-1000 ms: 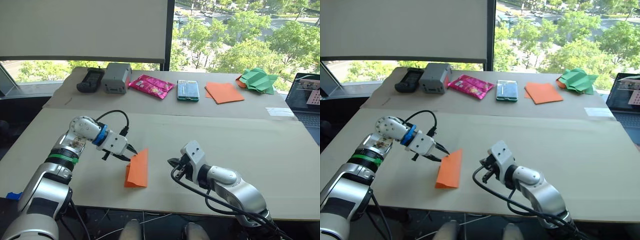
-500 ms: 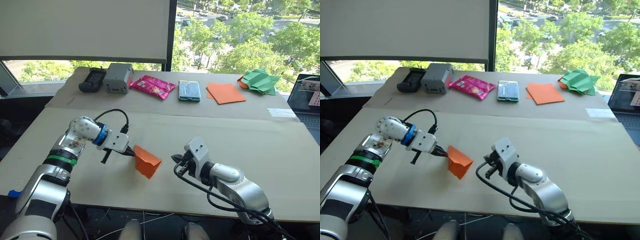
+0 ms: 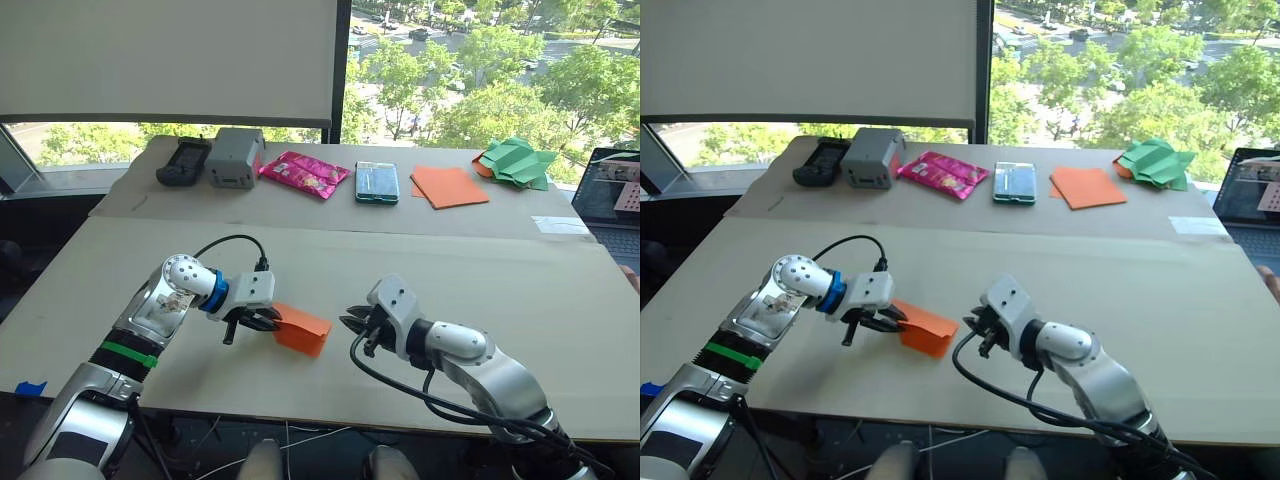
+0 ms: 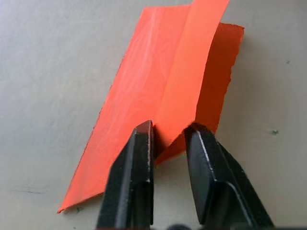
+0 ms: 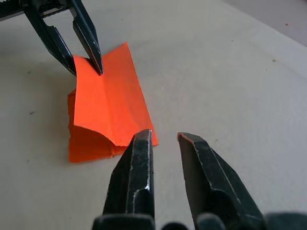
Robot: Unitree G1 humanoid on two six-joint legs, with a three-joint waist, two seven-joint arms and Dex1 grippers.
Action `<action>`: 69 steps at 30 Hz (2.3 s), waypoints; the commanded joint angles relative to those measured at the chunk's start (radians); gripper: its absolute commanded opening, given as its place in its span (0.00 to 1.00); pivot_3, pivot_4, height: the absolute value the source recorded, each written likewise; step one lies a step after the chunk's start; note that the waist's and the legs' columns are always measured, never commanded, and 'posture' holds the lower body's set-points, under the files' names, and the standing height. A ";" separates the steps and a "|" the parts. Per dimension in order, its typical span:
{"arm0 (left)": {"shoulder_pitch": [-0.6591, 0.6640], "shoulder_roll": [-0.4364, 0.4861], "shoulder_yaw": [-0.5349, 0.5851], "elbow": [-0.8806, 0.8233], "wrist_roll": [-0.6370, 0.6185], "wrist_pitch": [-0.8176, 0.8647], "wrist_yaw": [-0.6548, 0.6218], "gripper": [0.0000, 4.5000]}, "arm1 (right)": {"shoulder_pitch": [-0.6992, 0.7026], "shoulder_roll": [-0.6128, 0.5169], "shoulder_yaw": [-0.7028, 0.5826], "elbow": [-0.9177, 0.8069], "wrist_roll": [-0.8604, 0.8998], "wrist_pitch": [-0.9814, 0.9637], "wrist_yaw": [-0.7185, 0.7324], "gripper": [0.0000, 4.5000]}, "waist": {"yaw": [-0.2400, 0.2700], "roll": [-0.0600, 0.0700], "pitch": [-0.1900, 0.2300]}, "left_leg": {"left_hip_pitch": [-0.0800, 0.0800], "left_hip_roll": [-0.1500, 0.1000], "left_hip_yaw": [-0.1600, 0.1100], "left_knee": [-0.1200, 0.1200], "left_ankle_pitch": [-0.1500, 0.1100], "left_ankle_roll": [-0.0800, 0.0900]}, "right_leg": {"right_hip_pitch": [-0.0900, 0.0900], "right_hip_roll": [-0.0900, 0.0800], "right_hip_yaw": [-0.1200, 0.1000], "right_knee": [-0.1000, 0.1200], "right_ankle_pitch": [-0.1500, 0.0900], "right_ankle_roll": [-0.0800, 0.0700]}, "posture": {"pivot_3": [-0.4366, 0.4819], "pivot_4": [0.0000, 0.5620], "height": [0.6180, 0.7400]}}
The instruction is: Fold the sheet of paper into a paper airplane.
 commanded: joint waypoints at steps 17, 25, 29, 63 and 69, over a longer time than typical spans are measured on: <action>0.126 0.121 0.279 -0.164 -0.247 0.315 0.067 0.64 | -0.085 0.098 0.171 0.218 -0.158 -0.353 0.069 0.81 | -0.016 -0.001 0.001 | 0.003 0.000 -0.001 -0.001 0.000 0.000 | 0.001 0.000 0.000 0.001 0.000 0.000 | 0.48 0.27 0.69; 0.237 0.155 0.360 -0.197 -0.314 0.351 0.092 0.64 | -0.083 0.117 0.158 0.248 -0.141 -0.431 0.125 0.25 | -0.021 -0.002 0.001 | 0.003 0.000 -0.001 -0.001 -0.003 -0.005 | 0.001 0.000 0.000 0.001 0.000 0.000 | 0.48 0.27 0.69; 0.245 0.146 0.371 -0.208 -0.334 0.353 0.115 0.64 | -0.102 0.103 0.162 0.289 -0.151 -0.493 0.172 0.00 | -0.018 -0.002 0.001 | 0.003 0.000 -0.001 -0.001 -0.004 -0.006 | 0.001 0.000 0.000 0.001 0.000 0.000 | 0.48 0.27 0.69; 0.040 -0.029 0.181 -0.024 -0.269 0.238 0.129 0.01 | -0.077 -0.030 0.144 0.272 -0.337 -0.724 0.269 0.59 | 0.000 -0.003 0.001 | 0.004 0.000 0.000 0.000 0.000 0.000 | 0.002 0.001 0.001 0.002 0.000 0.000 | 0.48 0.27 0.69; -0.023 -0.083 0.087 0.169 -0.138 0.047 0.120 0.01 | -0.044 0.003 0.096 0.176 -0.310 -0.603 0.239 0.59 | 0.003 -0.003 0.000 | 0.004 0.000 0.000 0.001 0.001 0.001 | 0.003 0.001 0.001 0.002 0.000 0.000 | 0.48 0.27 0.69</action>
